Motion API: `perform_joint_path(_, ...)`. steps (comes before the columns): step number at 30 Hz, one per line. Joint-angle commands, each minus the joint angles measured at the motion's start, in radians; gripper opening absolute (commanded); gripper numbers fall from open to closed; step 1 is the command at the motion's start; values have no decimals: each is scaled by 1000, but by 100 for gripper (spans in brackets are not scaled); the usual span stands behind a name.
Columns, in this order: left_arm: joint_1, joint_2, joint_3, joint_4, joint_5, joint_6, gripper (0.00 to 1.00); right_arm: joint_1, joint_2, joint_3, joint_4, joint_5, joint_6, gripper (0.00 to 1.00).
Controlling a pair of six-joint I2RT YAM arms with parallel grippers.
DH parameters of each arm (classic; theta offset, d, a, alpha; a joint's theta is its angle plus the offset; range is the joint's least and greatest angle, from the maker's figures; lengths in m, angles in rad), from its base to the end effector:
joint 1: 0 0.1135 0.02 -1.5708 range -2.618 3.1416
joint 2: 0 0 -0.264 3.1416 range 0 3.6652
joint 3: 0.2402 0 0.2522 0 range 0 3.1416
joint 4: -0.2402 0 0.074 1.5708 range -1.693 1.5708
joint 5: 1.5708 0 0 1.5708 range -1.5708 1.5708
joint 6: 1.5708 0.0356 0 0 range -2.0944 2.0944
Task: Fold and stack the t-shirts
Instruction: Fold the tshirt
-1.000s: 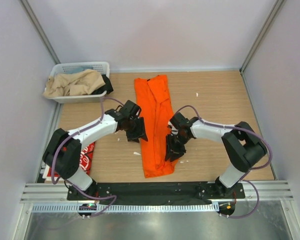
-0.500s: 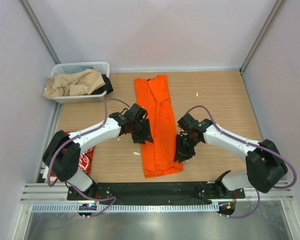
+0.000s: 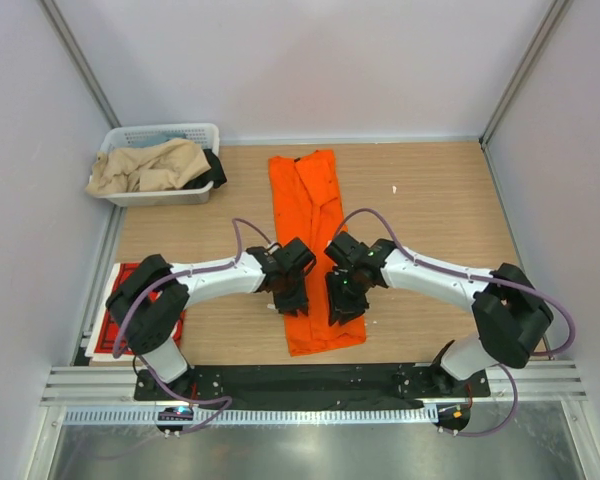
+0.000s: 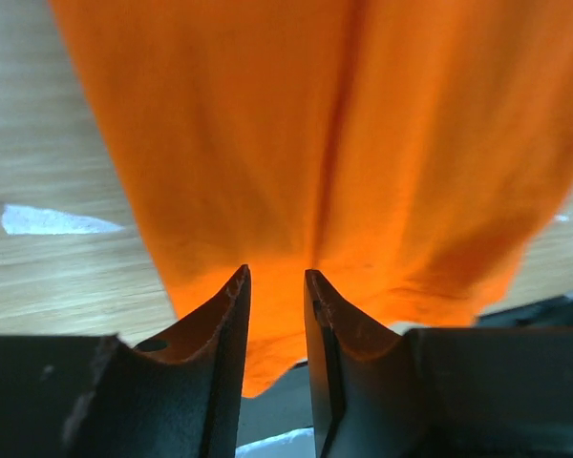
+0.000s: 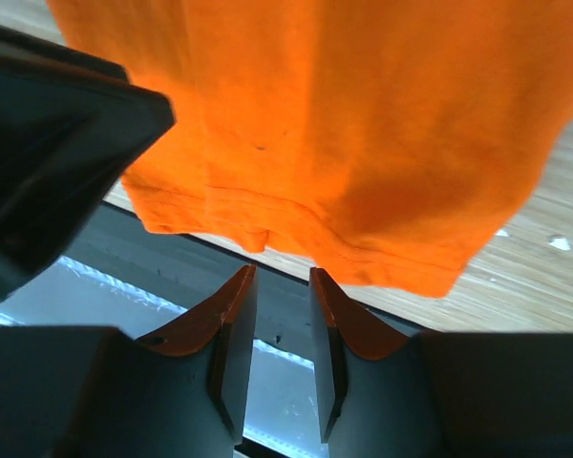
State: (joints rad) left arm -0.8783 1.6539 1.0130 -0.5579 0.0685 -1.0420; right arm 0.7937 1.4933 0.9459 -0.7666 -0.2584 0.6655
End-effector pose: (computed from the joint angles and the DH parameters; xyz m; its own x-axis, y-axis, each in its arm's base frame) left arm 0.1986 -0.2432 0.1762 -0.9768 -0.1717 -0.1283 -0.1181 0.9308 -0.3460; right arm 0.1811 0.1971 0.1956 -0.9872 -0.1524 -0.0472 -0.1592 0.9227 0.3512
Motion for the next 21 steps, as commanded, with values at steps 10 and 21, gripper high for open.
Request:
perform_joint_path(10,-16,7,-168,73,-15,-112,27,38,78,-61,57,103,42,28)
perform_joint_path(21,-16,-3,-191,79,-38,-92,27,-16,-106,-193,-105,344,75,27)
